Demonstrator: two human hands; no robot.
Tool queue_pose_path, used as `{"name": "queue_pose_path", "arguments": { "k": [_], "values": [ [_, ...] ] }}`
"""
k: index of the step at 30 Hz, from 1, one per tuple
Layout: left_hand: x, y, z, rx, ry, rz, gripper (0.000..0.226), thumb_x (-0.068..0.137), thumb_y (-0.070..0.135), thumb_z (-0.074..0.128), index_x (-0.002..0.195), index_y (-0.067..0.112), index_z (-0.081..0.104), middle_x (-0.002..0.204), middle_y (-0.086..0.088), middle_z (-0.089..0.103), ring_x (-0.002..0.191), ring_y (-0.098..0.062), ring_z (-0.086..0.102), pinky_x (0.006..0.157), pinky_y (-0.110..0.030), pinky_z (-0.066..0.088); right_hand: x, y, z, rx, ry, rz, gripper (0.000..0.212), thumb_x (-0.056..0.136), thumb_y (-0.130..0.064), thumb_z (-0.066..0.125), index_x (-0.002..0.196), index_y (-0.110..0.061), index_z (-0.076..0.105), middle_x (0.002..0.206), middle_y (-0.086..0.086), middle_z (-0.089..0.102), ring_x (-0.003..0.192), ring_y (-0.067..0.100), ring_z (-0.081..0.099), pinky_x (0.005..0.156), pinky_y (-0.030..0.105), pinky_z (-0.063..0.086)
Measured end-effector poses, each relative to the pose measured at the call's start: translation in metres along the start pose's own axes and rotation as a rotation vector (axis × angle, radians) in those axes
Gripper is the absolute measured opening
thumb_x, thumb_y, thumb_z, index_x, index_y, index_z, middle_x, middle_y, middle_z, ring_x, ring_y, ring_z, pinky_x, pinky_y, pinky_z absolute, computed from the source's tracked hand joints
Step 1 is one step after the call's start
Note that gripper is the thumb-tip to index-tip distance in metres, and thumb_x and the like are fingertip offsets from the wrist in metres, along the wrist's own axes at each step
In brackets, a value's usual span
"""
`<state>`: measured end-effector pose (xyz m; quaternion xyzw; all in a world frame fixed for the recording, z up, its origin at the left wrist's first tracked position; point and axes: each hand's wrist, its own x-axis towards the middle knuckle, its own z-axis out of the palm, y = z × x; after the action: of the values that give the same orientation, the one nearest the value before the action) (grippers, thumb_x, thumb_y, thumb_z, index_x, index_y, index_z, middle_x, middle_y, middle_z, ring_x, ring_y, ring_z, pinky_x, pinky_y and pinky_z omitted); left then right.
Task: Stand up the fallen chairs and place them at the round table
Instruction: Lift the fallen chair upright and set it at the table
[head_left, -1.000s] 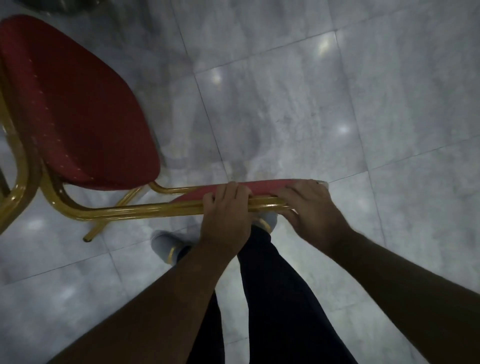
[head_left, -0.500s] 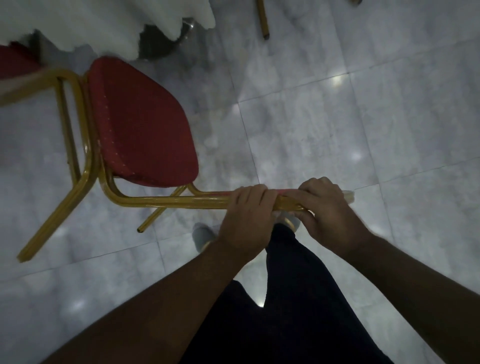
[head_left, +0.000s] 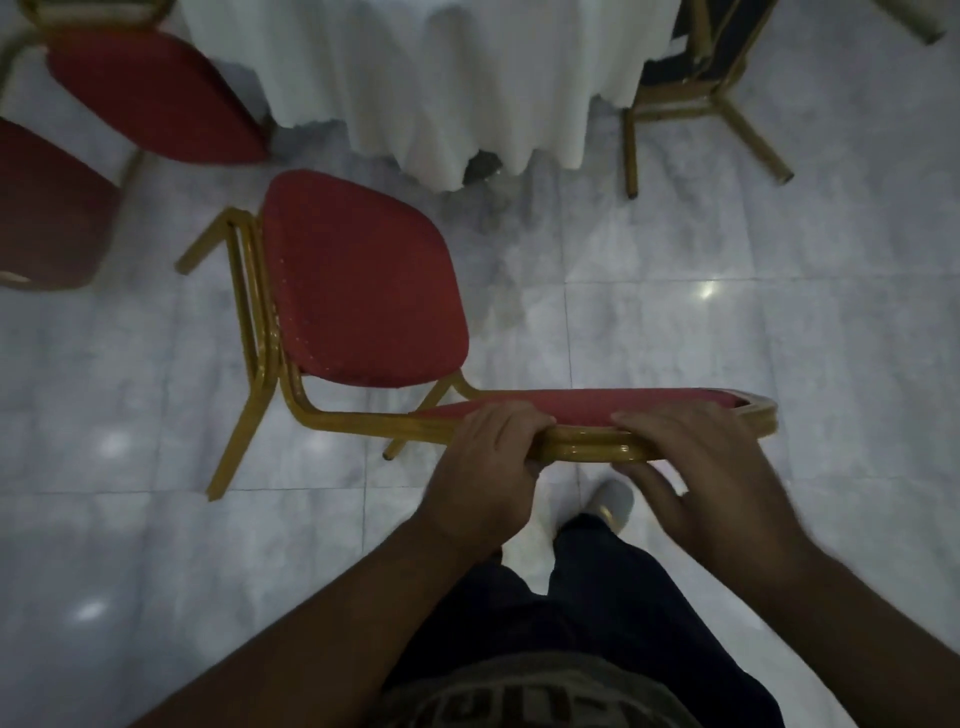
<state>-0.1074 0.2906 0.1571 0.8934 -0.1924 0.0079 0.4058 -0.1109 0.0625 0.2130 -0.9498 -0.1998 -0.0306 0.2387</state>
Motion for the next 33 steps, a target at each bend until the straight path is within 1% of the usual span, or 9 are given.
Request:
{"name": "queue_pose_path", "arguments": {
  "k": [3,7,10,13,16,21,26,29,33],
  "values": [
    [-0.012,0.003,-0.030,0.027,0.046,-0.074,0.028,0.089,0.012,0.070,0.116,0.011,0.062,0.112,-0.004,0.067,0.104,-0.019,0.061,0.091,-0.041,0.055,0.013,-0.014,-0.006,0.050,-0.018,-0.056,0.032,0.087,-0.022,0.066,0.119,-0.021,0.062,0.108,0.004,0.071,0.102,0.021,0.058,0.095,0.035,0.041],
    [-0.024,0.026,-0.068,0.088,0.049,-0.061,0.028,0.094,0.028,0.063,0.118,0.014,0.061,0.115,-0.001,0.065,0.106,-0.015,0.059,0.095,-0.032,0.050,0.035,-0.052,-0.002,0.160,-0.064,-0.215,0.030,0.092,-0.034,0.058,0.113,-0.018,0.071,0.103,0.001,0.071,0.096,0.016,0.056,0.089,0.029,0.039],
    [-0.035,0.035,-0.089,0.166,0.042,-0.046,0.025,0.092,0.022,0.061,0.115,0.013,0.060,0.110,-0.005,0.066,0.103,-0.016,0.058,0.093,-0.029,0.049,0.043,-0.081,0.005,0.224,-0.016,-0.287,0.027,0.088,-0.032,0.065,0.106,-0.015,0.074,0.097,-0.001,0.071,0.091,0.013,0.056,0.086,0.023,0.039],
    [-0.052,0.030,-0.117,0.275,0.013,-0.101,0.023,0.089,0.021,0.060,0.111,0.013,0.062,0.106,-0.004,0.067,0.098,-0.016,0.059,0.085,-0.031,0.054,0.052,-0.106,0.005,0.277,-0.066,-0.246,0.029,0.087,-0.042,0.067,0.112,-0.026,0.063,0.099,-0.010,0.066,0.089,0.006,0.054,0.081,0.014,0.033],
    [-0.072,0.026,-0.135,0.334,0.080,-0.112,0.025,0.092,0.024,0.057,0.114,0.012,0.061,0.109,-0.007,0.069,0.099,-0.019,0.062,0.087,-0.033,0.057,0.055,-0.114,-0.002,0.207,-0.182,-0.243,0.044,0.085,-0.048,0.070,0.124,-0.033,0.058,0.106,-0.015,0.066,0.093,0.004,0.055,0.080,0.022,0.042],
    [-0.102,0.015,-0.163,0.372,0.146,-0.066,0.032,0.107,0.038,0.041,0.126,0.016,0.053,0.114,-0.012,0.068,0.101,-0.024,0.064,0.090,-0.034,0.056,0.055,-0.120,-0.002,0.093,-0.231,-0.291,0.034,0.088,-0.055,0.060,0.113,-0.033,0.067,0.103,-0.015,0.068,0.089,0.009,0.061,0.074,0.026,0.047],
    [-0.125,0.019,-0.204,0.324,0.137,-0.132,0.028,0.094,0.038,0.059,0.107,0.014,0.065,0.103,0.001,0.066,0.094,-0.013,0.058,0.082,-0.029,0.051,0.066,-0.175,0.016,0.034,-0.246,-0.374,0.037,0.086,-0.056,0.067,0.110,-0.029,0.071,0.100,-0.010,0.072,0.085,0.011,0.066,0.076,0.020,0.040],
    [-0.142,0.021,-0.223,0.343,0.160,-0.147,0.034,0.096,0.045,0.057,0.109,0.016,0.068,0.105,0.004,0.068,0.097,-0.009,0.059,0.089,-0.019,0.045,0.079,-0.212,0.027,0.063,-0.323,-0.434,0.043,0.083,-0.055,0.072,0.119,-0.032,0.069,0.107,-0.013,0.073,0.090,0.007,0.067,0.081,0.016,0.036],
    [-0.166,0.014,-0.248,0.509,0.132,-0.222,0.043,0.084,0.058,0.065,0.113,0.025,0.068,0.112,0.009,0.067,0.105,-0.011,0.059,0.096,-0.029,0.041,0.081,-0.240,0.037,0.113,-0.418,-0.470,0.043,0.088,-0.047,0.065,0.128,-0.034,0.060,0.118,-0.015,0.068,0.100,0.006,0.062,0.085,0.020,0.043]
  ]
}}
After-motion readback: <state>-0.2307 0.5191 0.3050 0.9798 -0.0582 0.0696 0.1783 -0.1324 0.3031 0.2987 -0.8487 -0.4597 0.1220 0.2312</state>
